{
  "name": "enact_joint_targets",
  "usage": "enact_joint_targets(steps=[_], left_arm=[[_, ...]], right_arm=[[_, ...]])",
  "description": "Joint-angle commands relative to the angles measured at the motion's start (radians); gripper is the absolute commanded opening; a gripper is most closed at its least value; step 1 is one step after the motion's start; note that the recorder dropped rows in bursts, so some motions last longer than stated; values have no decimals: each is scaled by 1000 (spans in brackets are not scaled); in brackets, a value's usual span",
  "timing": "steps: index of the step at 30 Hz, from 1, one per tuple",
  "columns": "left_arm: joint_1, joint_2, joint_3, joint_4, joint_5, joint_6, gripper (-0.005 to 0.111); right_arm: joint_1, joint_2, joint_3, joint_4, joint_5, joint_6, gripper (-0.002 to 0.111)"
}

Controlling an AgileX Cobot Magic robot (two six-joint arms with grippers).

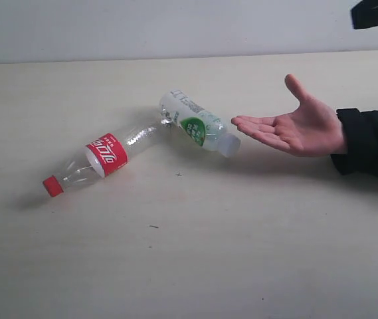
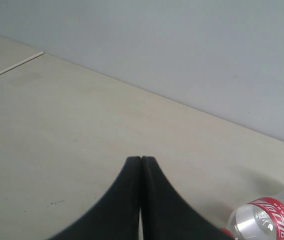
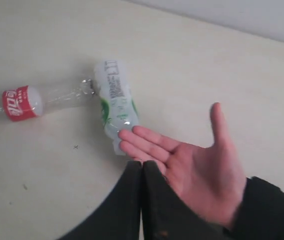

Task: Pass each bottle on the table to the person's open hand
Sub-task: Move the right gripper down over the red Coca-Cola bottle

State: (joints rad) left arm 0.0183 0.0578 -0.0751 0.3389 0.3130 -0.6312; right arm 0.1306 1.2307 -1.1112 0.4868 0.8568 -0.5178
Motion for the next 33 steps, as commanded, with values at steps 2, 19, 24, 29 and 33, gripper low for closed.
enact_joint_targets(steps=[2, 19, 24, 29, 33], left_arm=[[2, -5, 5, -3, -1, -1, 0], [2, -5, 5, -3, -1, -1, 0], [2, -5, 5, -3, -1, -1, 0], [2, -5, 5, -3, -1, -1, 0], [2, -5, 5, -3, -1, -1, 0]], right_arm=[[159, 147, -121, -99, 32, 13, 0], [306, 544, -386, -315, 137, 157, 44], [306, 648, -451, -317, 122, 118, 59], [306, 732, -507, -329, 69, 115, 68], [312, 801, -553, -329, 42, 98, 68]])
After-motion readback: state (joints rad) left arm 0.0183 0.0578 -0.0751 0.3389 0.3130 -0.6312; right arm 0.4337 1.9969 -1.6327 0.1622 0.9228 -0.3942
